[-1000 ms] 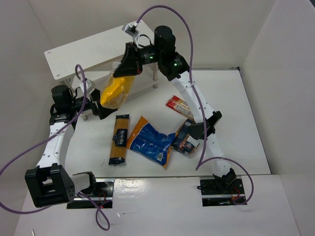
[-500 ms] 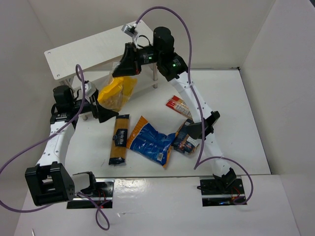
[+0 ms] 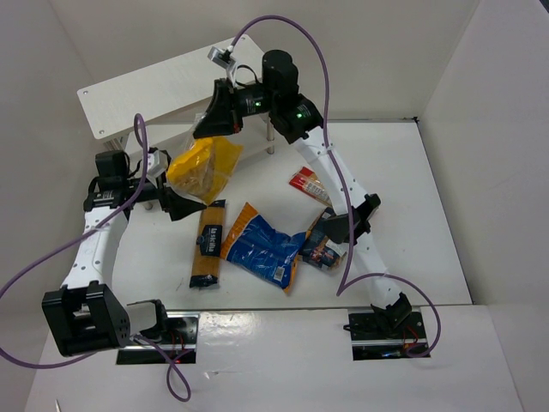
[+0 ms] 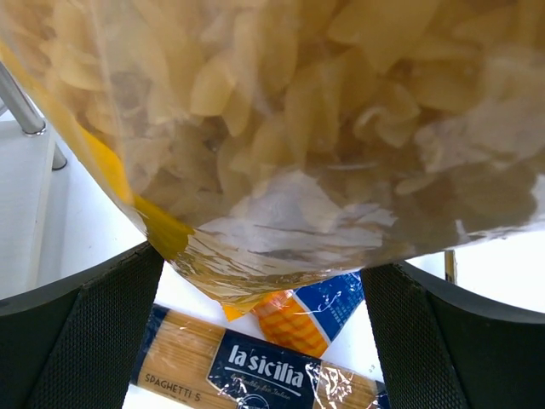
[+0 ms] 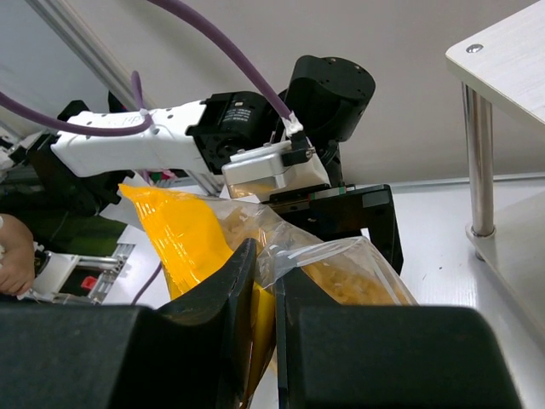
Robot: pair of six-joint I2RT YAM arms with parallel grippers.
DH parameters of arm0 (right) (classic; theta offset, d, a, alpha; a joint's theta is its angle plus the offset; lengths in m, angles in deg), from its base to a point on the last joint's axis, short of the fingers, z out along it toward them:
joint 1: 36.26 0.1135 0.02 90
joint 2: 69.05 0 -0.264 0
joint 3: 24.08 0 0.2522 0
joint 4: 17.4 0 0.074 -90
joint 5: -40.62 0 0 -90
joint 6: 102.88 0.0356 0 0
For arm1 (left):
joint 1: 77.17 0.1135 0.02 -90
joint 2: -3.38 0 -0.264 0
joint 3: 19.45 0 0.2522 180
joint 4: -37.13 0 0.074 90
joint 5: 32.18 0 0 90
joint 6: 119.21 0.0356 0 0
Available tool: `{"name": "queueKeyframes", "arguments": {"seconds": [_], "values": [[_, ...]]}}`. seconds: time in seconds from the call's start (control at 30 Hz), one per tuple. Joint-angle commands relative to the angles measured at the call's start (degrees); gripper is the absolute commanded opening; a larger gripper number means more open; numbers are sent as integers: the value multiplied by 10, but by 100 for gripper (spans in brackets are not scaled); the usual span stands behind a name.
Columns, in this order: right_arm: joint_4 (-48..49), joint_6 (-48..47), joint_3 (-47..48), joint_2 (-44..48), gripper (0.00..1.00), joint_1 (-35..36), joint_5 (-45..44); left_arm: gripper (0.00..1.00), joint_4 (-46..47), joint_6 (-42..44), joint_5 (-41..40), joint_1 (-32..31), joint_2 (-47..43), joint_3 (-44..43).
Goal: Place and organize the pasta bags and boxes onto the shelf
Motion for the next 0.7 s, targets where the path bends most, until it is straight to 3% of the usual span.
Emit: {"name": "queueKeyframes", "arguments": {"seconds": [0.0,0.23,0.37,0.4,0.5,0.53,0.63,0.67], "values": [[47,0,41,23,0,7,-7,100,-6,43,76,-3,13,-23],[42,-6,41,23,0,12,-7,100,-11,43,87,-3,24,-29],[35,-12,41,23,0,18,-18,86,-24,43,87,-3,45,-51],[29,-18,41,23,0,18,-18,73,-24,43,87,-3,45,-63],[22,-26,41,23,0,24,-23,47,-30,37,82,-3,67,-76],[15,-33,41,23,0,24,-23,25,-30,30,74,-3,67,-82],[-1,-51,36,23,0,24,-29,0,-30,15,67,-3,72,-96],[-1,-57,36,23,0,24,-34,0,-30,15,67,-3,72,-96]]}}
